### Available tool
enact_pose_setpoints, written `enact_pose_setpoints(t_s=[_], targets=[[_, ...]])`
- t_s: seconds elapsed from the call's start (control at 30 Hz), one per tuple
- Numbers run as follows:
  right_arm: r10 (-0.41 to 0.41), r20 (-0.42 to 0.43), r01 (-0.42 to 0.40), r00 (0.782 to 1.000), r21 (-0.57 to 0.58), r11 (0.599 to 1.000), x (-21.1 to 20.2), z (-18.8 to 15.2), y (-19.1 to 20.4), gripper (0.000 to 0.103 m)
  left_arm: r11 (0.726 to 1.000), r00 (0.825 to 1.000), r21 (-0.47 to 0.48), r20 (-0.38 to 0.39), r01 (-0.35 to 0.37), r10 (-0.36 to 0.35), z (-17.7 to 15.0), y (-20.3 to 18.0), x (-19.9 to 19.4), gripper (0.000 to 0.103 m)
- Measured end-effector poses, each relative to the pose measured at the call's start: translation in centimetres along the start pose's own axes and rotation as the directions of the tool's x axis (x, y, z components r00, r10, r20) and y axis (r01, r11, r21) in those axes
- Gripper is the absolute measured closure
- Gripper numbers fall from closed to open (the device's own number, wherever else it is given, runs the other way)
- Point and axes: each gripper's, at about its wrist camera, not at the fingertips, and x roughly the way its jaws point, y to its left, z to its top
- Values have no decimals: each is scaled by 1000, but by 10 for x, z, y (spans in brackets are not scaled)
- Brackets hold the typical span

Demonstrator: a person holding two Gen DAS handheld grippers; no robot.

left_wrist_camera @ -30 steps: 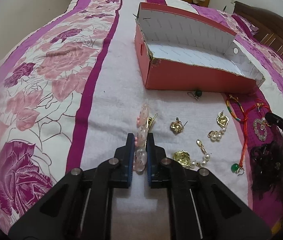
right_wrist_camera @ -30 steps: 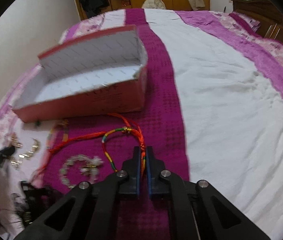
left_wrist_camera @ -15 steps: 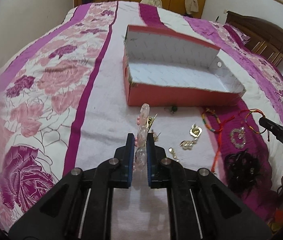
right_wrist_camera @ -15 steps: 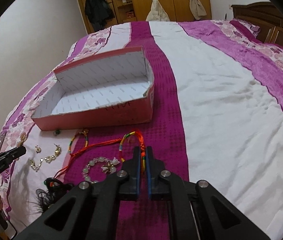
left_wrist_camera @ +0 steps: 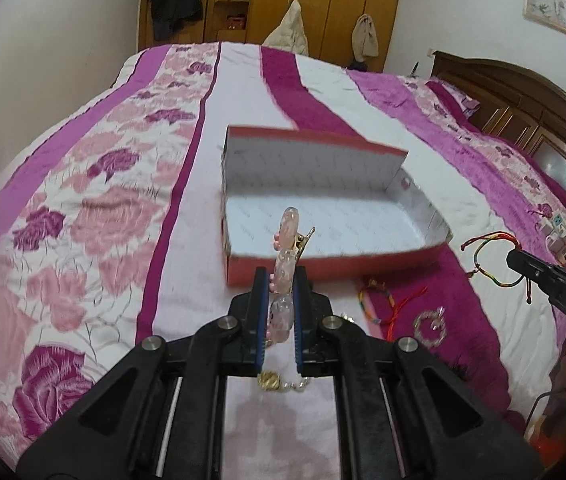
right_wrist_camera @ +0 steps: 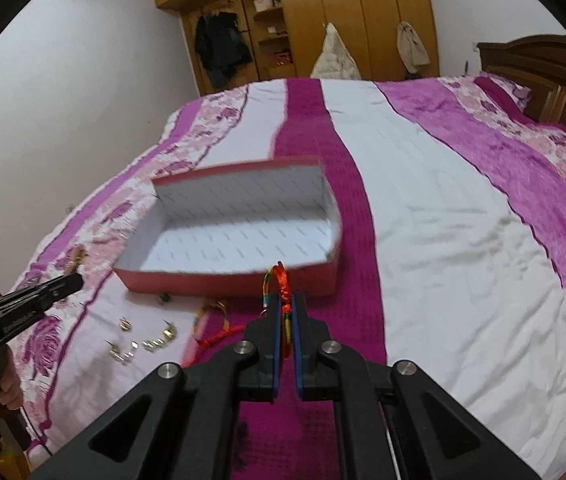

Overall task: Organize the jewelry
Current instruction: 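Carry the pink earring and rainbow bracelet with both grippers over the shoebox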

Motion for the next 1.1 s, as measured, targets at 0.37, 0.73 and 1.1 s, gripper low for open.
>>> enact_pose_setpoints(t_s=[0.37,0.73,1.1], targets=[[36,50,-32,998,-90,995,1,44,28,97,998,997,55,67,27,-30,43,-13,5,100],[80,28,-78,996,-62,995,49,82,38,97,998,997,47,72,34,-37,73,-20,36,100],[89,-70,-91,994,-26,996,113,103,28,97,1000,999,-4,-25,28,-28,87,-19,95,100]])
